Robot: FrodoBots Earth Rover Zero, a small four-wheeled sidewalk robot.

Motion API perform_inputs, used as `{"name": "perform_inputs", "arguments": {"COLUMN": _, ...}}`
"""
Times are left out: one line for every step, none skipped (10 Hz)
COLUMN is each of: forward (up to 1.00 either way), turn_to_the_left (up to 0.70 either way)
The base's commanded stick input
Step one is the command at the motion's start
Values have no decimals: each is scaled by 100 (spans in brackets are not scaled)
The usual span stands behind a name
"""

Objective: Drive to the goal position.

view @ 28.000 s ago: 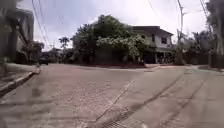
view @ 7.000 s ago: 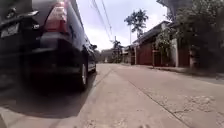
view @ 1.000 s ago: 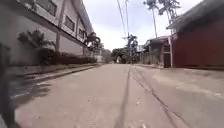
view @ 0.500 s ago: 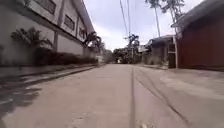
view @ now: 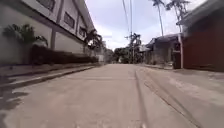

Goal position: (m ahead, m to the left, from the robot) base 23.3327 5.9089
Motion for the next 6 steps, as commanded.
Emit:
{"name": "perform_inputs", "arguments": {"forward": 100, "turn_to_the_left": 0}}
{"name": "perform_inputs", "arguments": {"forward": 100, "turn_to_the_left": 0}}
{"name": "perform_inputs", "arguments": {"forward": 100, "turn_to_the_left": 0}}
{"name": "perform_inputs", "arguments": {"forward": 100, "turn_to_the_left": 0}}
{"name": "perform_inputs", "arguments": {"forward": 100, "turn_to_the_left": 0}}
{"name": "perform_inputs", "arguments": {"forward": 100, "turn_to_the_left": 0}}
